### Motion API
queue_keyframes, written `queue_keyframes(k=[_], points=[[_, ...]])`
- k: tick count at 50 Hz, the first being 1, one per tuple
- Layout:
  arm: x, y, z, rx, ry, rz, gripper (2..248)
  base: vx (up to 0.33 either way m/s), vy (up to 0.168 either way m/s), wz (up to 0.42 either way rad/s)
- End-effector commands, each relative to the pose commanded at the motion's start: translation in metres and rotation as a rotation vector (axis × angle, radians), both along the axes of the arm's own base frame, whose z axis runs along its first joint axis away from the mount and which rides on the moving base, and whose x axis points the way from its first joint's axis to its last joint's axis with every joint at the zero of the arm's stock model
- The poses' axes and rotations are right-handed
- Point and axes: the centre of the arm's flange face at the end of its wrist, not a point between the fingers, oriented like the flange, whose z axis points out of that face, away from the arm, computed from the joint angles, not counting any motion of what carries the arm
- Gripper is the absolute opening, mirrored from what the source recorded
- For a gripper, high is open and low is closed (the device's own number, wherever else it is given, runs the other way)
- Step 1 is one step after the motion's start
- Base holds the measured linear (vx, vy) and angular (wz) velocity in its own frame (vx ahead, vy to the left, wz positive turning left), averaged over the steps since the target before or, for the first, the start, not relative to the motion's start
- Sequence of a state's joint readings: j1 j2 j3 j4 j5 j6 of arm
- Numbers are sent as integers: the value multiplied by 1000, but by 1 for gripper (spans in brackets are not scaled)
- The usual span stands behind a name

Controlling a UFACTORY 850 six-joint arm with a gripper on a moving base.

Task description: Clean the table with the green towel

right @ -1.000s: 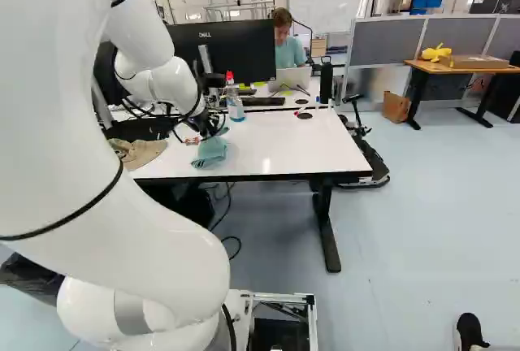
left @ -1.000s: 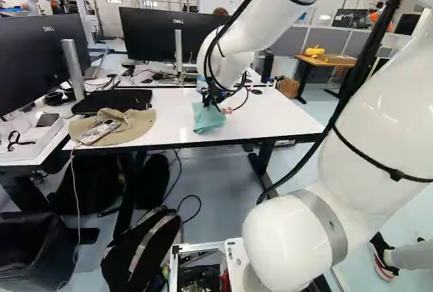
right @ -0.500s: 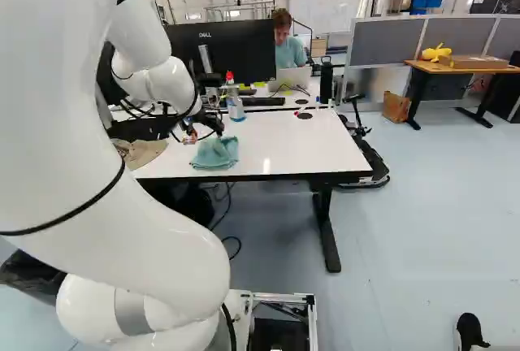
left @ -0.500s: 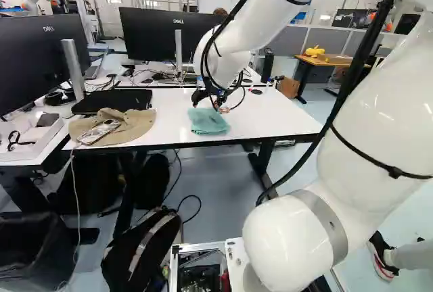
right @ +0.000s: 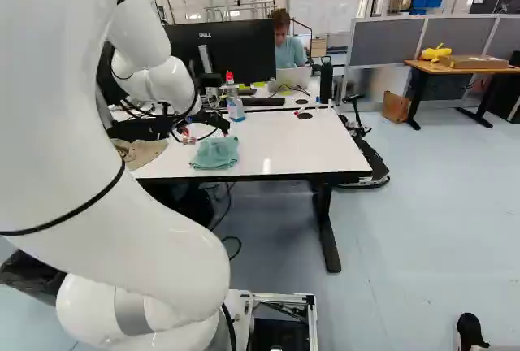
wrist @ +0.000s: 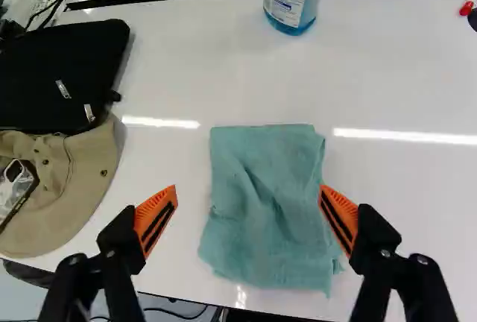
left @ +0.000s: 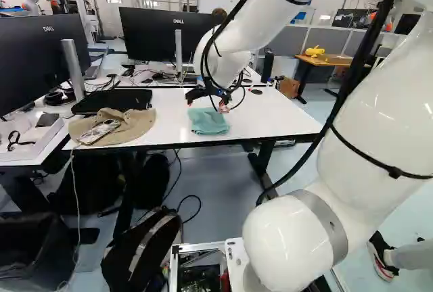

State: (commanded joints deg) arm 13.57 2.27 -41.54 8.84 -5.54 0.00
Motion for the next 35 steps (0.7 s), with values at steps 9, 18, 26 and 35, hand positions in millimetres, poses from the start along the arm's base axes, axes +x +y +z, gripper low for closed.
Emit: queue_keyframes(k=[9, 18, 26, 35], points=[[-2, -4, 5, 3, -12, -7, 247, 0, 0, 0], [-7, -16, 15, 8, -35, -33, 247, 0, 0, 0], [-9, -29, 18, 9, -41, -61, 247, 0, 0, 0], [-10, -43, 17, 8, -42, -94, 247, 0, 0, 0]])
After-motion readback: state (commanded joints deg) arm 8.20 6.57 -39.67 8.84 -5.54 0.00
